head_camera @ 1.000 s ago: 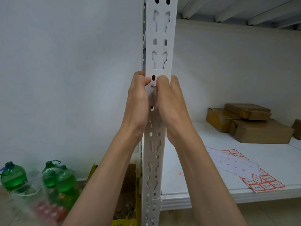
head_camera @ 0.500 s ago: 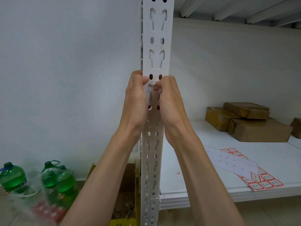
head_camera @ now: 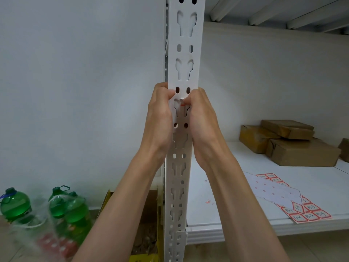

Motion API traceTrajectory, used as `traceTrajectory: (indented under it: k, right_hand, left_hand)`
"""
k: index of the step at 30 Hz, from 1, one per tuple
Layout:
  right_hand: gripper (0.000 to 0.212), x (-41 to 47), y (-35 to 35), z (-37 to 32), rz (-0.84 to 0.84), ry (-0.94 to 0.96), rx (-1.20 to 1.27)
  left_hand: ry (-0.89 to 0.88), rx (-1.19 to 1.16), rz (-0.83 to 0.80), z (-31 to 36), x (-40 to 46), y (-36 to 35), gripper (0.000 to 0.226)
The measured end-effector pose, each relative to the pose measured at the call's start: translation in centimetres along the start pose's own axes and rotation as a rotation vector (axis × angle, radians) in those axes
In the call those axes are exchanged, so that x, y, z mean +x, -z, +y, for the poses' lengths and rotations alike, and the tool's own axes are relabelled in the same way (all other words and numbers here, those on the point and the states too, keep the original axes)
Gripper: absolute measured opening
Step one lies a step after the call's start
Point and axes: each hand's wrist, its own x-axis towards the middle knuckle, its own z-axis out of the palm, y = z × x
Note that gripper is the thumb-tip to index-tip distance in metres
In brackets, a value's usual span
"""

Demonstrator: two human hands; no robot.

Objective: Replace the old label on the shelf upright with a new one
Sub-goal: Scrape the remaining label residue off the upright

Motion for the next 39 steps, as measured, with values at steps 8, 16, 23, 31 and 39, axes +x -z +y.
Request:
traceTrajectory:
  k: [8, 16, 23, 31, 39]
  right_hand:
    - [0.022, -0.2, -0.1, 0.3, -0.007, -0.007, 0.038]
    - [0.016, -0.1, 0.4, 0.7, -0.031, 0.053, 0.034]
    - [0.033, 0.0, 1.0, 0.8, -0.078, 0.032, 0.093]
    - [0.025, -0.2, 2.8, 0.6, -0.014, 0.084, 0.147]
    - [0.02, -0.5, 3.2, 0.5, -0.034, 0.112, 0.173]
  left_hand:
    - [-0.013, -0.07, -0.013, -0.2, 0.0, 0.0, 0.021]
    - [-0.002, -0.049, 0.027, -0.1, -0.2, -0.1, 0.025]
    - [-0.014, 0.077, 0.061, 0.5, -0.5, 0.4, 0.034]
    - [-0.827, 0.807, 0.2, 2.1, -1.0, 2.7, 0.014]
    - [-0.926, 1.159, 0.132, 2.7, -1.8, 2.6, 0.01]
